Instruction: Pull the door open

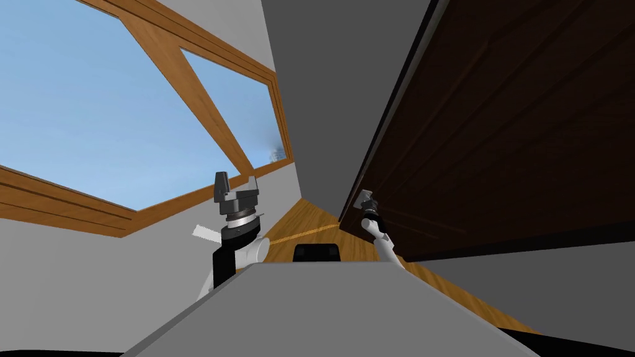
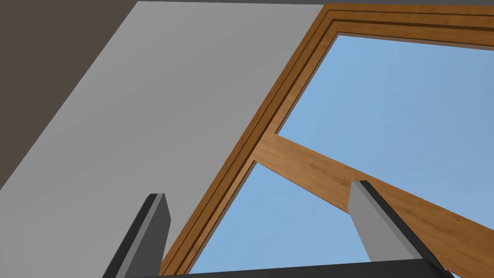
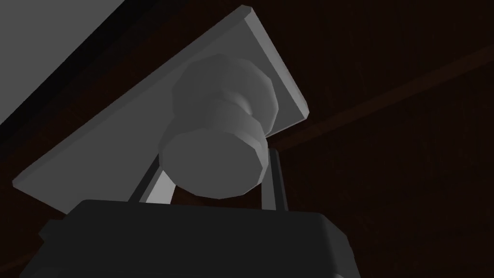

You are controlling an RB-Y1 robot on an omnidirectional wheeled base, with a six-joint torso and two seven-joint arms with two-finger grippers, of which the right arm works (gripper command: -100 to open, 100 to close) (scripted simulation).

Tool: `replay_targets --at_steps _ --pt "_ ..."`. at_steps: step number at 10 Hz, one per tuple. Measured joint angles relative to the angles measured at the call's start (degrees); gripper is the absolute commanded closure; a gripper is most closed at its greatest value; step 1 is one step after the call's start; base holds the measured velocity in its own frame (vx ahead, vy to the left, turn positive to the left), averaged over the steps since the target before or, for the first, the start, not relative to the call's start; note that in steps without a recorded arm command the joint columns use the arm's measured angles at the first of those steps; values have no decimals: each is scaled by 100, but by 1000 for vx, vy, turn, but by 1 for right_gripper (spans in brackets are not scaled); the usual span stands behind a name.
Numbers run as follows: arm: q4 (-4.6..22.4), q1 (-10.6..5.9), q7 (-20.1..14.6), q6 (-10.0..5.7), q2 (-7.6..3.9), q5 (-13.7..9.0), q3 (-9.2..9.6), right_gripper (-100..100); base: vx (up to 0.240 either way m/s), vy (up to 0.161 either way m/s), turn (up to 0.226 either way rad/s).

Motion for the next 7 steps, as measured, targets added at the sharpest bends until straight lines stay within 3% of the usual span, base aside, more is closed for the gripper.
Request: replay_targets --at_steps 4,7 --pt "124 -42 -579 -174 -97 -462 127 100 -93 -35 143" --pt "189 -57 -1007 -278 -158 -797 216 100 -68 -20 80"
